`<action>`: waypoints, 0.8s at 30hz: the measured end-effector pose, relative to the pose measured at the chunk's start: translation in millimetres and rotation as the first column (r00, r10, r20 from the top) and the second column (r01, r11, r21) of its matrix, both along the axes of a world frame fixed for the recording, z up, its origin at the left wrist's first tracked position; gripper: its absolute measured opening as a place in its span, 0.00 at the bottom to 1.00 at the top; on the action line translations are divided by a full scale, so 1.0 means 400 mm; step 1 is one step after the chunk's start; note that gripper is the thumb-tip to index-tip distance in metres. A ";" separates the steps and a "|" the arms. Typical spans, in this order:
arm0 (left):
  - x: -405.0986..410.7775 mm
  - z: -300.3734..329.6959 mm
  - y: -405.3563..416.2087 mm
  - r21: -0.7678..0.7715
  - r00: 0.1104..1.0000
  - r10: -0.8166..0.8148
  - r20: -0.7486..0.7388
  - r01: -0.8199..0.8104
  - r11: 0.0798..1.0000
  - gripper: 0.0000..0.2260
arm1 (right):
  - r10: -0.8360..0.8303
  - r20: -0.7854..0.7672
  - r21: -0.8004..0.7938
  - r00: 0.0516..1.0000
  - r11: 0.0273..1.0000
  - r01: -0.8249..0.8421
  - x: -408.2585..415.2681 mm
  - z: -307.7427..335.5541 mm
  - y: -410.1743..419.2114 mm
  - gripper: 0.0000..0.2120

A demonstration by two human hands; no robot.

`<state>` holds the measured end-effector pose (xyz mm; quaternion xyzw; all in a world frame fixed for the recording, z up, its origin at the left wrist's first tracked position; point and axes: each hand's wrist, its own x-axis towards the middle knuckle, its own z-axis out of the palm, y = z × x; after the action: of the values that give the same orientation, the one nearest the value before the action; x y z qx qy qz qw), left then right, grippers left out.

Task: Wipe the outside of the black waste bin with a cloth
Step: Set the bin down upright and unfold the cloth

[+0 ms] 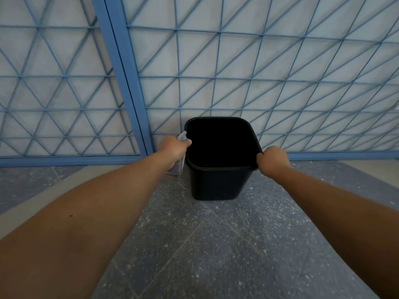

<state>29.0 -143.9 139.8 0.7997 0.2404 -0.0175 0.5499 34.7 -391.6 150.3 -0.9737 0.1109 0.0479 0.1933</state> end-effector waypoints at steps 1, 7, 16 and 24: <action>0.007 -0.004 0.000 0.006 1.000 -0.005 0.002 0.005 1.000 0.20 | -0.001 0.008 0.001 1.000 1.000 0.001 0.005 -0.002 -0.001 0.16; 0.022 -0.016 0.016 -0.039 0.999 -0.036 0.010 0.037 0.999 0.25 | -0.077 0.048 0.141 0.996 0.988 0.069 0.037 -0.025 0.001 0.09; -0.027 0.012 0.093 0.155 0.980 -0.197 0.001 0.195 0.969 0.18 | 0.094 0.381 -0.101 0.920 0.993 -0.060 -0.003 0.027 0.108 0.21; -0.159 0.089 0.160 0.442 0.906 -0.341 0.250 0.207 0.873 0.20 | 0.288 -0.393 0.820 0.873 0.540 0.191 -0.095 0.107 0.425 0.40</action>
<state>-34.5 -80.0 175.4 0.9142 0.0290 0.0836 0.3954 -3.4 -221.6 193.0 -0.7175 0.0907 0.3426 0.5996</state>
